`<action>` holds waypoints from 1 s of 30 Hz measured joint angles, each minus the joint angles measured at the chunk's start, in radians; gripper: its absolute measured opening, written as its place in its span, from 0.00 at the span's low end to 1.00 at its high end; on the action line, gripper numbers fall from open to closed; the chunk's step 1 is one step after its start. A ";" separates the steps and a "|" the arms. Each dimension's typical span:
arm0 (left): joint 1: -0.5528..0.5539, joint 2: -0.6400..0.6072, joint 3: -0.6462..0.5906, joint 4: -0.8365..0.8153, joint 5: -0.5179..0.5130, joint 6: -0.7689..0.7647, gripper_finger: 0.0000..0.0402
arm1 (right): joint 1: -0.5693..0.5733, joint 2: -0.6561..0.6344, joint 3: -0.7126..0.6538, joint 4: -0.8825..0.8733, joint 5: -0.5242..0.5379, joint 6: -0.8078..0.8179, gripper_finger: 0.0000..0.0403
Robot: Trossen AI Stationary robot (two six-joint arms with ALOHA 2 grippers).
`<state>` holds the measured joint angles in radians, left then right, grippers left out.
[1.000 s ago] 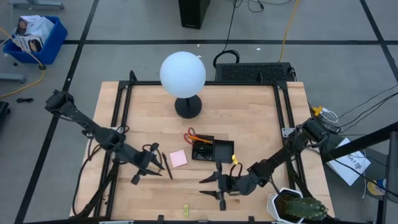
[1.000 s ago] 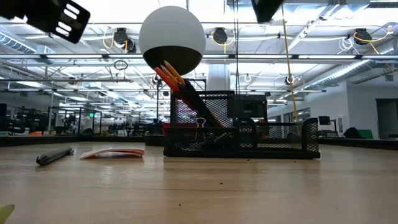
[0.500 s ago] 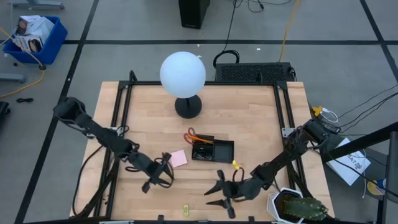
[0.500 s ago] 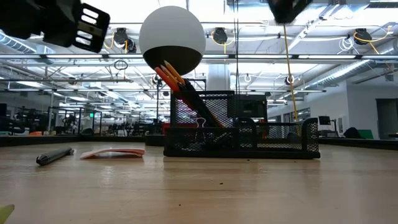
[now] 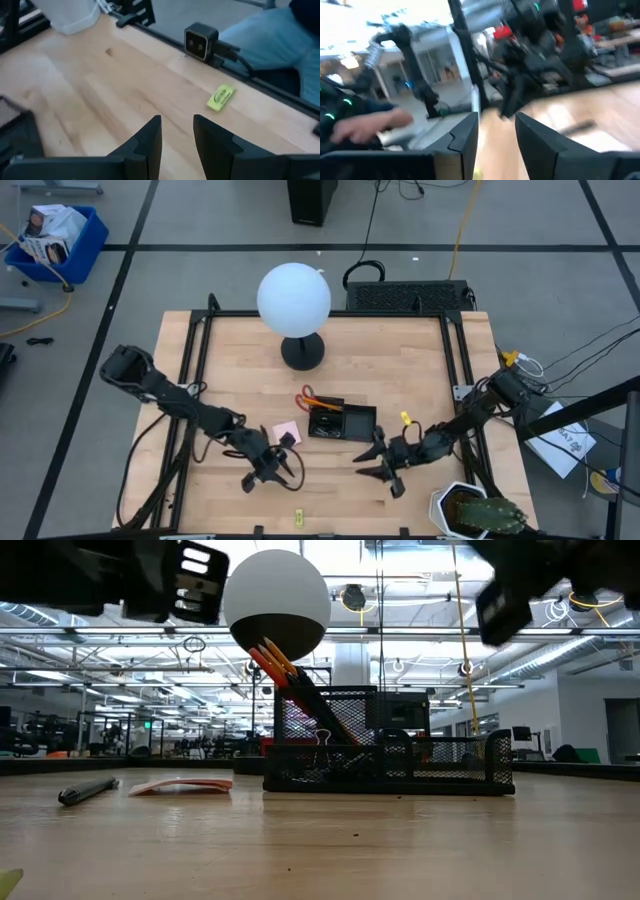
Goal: Pick and place office supplies into organizer
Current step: Put the eraser into the desk organizer
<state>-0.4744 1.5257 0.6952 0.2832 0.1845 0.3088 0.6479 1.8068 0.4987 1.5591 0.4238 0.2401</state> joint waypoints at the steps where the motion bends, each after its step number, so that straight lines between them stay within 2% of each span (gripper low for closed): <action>1: 0.007 0.012 0.014 0.001 0.015 0.009 0.30 | -0.001 -0.014 -0.018 -0.015 0.017 0.006 0.30; 4: 0.027 0.058 0.064 -0.010 0.050 0.021 0.30 | -0.008 -0.034 -0.046 0.006 0.023 -0.004 0.30; 14: 0.028 0.166 0.254 -0.362 0.051 0.158 0.30 | -0.007 -0.069 -0.088 -0.021 0.020 -0.017 0.32; 20: 0.015 0.165 0.298 -0.453 0.053 0.269 0.30 | -0.007 -0.068 -0.089 -0.030 0.020 -0.017 0.32; 30: -0.032 0.166 0.311 -0.549 -0.008 0.317 0.30 | -0.007 -0.068 -0.089 -0.031 0.020 -0.017 0.32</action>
<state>-0.5068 1.6913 1.0065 -0.2653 0.1762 0.6256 0.6411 1.7390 0.4099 1.5283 0.4438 0.2230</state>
